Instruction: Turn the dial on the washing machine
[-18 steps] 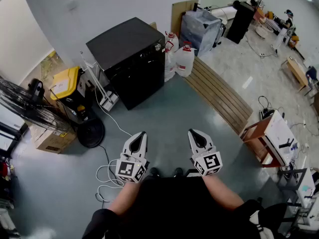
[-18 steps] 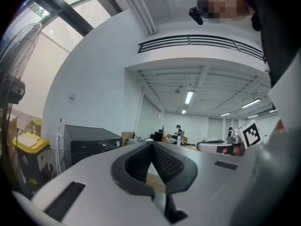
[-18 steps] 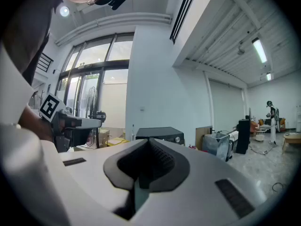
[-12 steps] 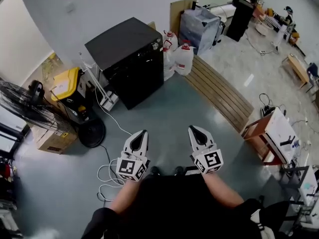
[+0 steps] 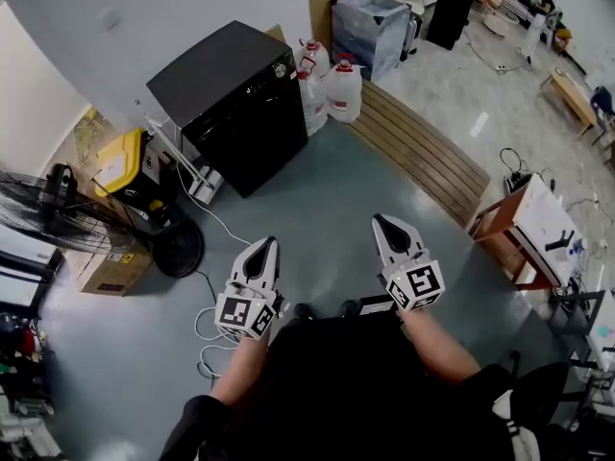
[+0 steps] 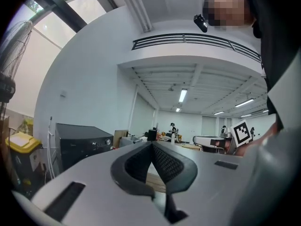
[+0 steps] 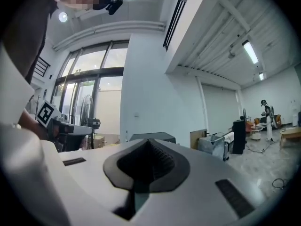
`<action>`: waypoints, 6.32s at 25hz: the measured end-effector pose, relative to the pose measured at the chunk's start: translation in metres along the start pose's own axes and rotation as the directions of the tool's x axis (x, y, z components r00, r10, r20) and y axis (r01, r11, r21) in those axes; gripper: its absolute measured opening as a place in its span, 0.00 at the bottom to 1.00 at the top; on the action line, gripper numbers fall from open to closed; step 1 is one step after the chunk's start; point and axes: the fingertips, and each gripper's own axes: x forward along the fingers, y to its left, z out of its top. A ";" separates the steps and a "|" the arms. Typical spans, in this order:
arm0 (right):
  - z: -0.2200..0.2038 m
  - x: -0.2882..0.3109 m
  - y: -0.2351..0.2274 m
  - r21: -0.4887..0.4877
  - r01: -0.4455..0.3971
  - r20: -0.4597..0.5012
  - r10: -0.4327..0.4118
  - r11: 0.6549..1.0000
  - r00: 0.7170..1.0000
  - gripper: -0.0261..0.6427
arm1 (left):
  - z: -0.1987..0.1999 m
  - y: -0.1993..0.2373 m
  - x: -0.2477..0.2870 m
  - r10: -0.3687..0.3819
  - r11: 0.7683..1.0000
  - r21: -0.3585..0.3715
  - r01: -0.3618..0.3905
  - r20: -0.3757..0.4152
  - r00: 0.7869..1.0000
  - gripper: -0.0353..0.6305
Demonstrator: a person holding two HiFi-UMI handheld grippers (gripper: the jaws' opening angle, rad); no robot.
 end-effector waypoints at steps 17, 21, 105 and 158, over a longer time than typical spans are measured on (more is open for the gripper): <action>-0.032 -0.048 -0.048 0.034 -0.022 -0.042 0.024 0.999 0.999 0.07 | -0.043 -0.057 0.018 0.041 0.998 -0.043 -0.045 -0.073 0.996 0.08; -0.043 -0.055 -0.057 0.059 -0.029 -0.061 0.033 0.998 0.998 0.07 | -0.049 -0.064 0.018 0.055 0.997 -0.052 -0.060 -0.084 0.995 0.08; -0.126 0.681 -0.245 0.056 -0.618 -0.197 0.616 0.784 0.763 0.07 | -0.065 0.388 0.499 0.556 0.800 -0.165 -0.578 -0.160 0.816 0.08; -0.251 0.793 -0.215 -0.805 -0.482 -0.280 0.496 0.346 0.822 0.42 | -0.236 0.468 0.578 0.398 0.905 -0.141 -0.401 -0.049 0.916 0.08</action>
